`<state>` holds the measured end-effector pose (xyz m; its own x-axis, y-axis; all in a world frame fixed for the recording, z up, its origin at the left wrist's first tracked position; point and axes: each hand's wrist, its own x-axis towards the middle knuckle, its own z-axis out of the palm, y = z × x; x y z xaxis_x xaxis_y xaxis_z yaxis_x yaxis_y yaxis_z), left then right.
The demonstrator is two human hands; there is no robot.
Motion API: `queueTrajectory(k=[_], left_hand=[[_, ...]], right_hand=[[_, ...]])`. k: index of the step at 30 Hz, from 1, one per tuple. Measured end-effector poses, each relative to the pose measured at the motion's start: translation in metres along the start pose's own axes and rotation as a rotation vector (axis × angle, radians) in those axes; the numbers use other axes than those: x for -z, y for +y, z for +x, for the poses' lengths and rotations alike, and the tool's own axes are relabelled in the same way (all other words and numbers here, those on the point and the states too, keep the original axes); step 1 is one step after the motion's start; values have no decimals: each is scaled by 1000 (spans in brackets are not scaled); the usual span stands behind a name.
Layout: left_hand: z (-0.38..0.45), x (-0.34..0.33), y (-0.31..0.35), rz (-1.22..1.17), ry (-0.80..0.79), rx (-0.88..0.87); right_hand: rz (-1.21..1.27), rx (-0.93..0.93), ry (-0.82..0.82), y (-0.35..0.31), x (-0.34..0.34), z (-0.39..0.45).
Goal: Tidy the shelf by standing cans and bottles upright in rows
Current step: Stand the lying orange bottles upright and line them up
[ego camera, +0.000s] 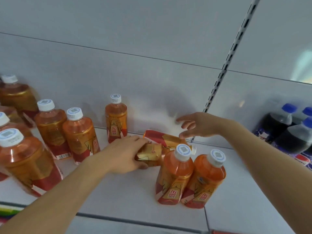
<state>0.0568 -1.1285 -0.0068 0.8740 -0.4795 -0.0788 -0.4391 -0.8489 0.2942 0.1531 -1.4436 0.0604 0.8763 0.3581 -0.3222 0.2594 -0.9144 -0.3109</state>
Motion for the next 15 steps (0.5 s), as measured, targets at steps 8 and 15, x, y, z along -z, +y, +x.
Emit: queueTrajectory(k=[8, 15], left_hand=[[-9, -8, -18, -340, 229, 125], [-11, -21, -8, -621, 441, 131]], right_hand=[[-57, 23, -126, 15, -40, 20], [-75, 77, -6, 3, -23, 9]])
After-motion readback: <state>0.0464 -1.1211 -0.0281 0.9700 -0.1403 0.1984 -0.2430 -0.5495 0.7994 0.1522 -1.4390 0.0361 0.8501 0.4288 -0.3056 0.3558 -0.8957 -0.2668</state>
